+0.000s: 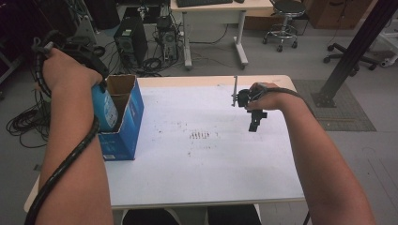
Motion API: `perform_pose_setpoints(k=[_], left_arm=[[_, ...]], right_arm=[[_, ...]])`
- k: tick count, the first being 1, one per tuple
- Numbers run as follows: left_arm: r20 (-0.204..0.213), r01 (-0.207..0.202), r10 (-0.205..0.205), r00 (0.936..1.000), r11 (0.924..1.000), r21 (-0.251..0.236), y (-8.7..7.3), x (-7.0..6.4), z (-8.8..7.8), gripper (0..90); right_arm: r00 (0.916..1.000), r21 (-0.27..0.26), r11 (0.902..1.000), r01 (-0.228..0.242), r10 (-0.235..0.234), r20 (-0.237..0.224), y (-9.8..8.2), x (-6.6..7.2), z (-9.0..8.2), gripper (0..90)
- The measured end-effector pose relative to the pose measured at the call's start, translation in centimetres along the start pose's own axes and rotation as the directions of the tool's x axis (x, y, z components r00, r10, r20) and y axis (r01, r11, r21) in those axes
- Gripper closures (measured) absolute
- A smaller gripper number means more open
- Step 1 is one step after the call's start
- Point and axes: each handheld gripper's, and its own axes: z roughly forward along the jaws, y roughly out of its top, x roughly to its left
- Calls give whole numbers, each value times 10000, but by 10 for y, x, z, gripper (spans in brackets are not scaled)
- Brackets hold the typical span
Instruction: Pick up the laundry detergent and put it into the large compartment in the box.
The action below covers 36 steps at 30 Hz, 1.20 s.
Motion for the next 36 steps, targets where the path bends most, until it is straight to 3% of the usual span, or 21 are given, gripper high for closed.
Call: perform_pose_setpoints(k=[21, 36], left_arm=[[166, -348, 342, 9993, 9986, 407, 1, -9, 50, 378], [175, -186, 176, 9997, 9980, 608, -3, -8, 86, 378]], right_arm=[[10000, 35, 10000, 56, -56, -25, 3, 1, 3, 58], [9999, 78, 9999, 104, -104, -33, 4, 2, 7, 58]])
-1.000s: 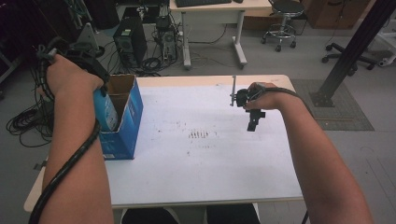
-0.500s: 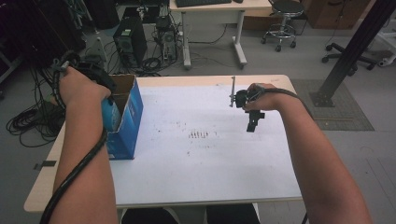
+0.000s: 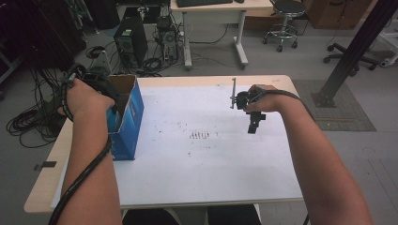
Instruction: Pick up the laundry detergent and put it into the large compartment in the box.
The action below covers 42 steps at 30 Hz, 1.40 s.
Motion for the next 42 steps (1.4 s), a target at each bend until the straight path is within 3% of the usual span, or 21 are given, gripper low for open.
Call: perform_pose_setpoints(k=[26, 42], left_arm=[[-89, -143, 145, 9999, 9994, 300, 4, -3, 32, 378], [-169, -84, 88, 9998, 9997, 242, 6, -6, 34, 375]], right_arm=[[9999, 169, 9997, 152, -151, -59, 6, 0, 10, 57], [9999, 7, 10000, 89, -89, -115, 5, -3, 11, 57]])
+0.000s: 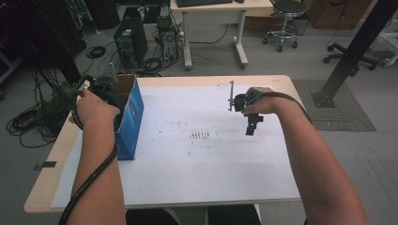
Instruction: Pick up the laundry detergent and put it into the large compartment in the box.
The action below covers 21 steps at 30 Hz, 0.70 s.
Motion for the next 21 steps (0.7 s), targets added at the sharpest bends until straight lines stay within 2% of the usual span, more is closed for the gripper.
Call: perform_pose_setpoints(k=[6, 9, 11, 15, 21], left_arm=[[42, 97, -97, 9999, 10000, 23, 0, 1, 0, 373], [207, 329, -332, 9992, 9994, 144, 0, 3, 1, 366], [207, 333, -338, 9992, 9992, 206, 0, 3, 2, 360], [288, 502, -506, 9983, 9987, 127, -2, 6, 4, 337], [275, 490, -494, 9984, 9987, 145, -3, 5, 3, 318]], right_arm=[[10000, 0, 10000, -90, 90, -17, -3, 0, -1, 57], [10000, 2, 10000, -96, 96, -16, -4, 0, -1, 57], [10000, 9, 10000, -87, 87, -28, -4, 0, 0, 57], [9999, -15, 10000, -99, 99, -34, -4, 1, 0, 57], [9999, -10, 9999, -164, 164, -33, -8, 1, 1, 57]])
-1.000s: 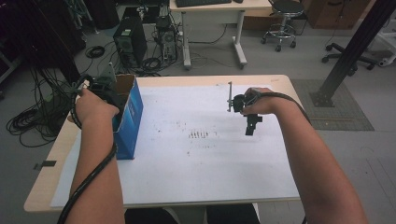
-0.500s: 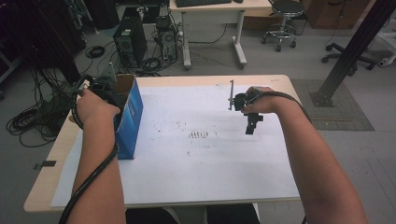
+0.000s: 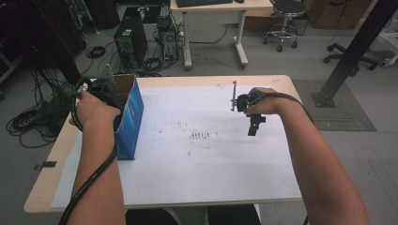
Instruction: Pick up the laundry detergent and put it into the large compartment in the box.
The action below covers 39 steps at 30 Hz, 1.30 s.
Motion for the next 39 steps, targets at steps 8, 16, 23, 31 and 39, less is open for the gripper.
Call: perform_pose_setpoints(k=[8, 16, 23, 31, 39], left_arm=[[-224, 111, -113, 9997, 9999, -101, -1, -2, -10, 299], [-232, 256, -260, 9994, 9996, -155, -4, 1, -16, 278], [-316, 292, -300, 9991, 9993, -248, -6, 0, -19, 245], [-525, 330, -344, 9980, 9991, -276, -9, 0, -25, 179], [-428, 298, -318, 9986, 9984, -474, -14, 0, -36, 136]], right_arm=[[10000, -27, 10000, 20, -20, -29, 0, 0, 1, 57], [10000, -69, 10000, 19, -20, -43, 2, 1, 1, 57], [10000, -43, 10000, 29, -29, -36, 2, 2, 1, 57], [10000, -80, 10000, 20, -20, 13, 0, 3, 0, 57], [10000, -128, 9999, 62, -61, 37, 0, 4, -1, 57]])
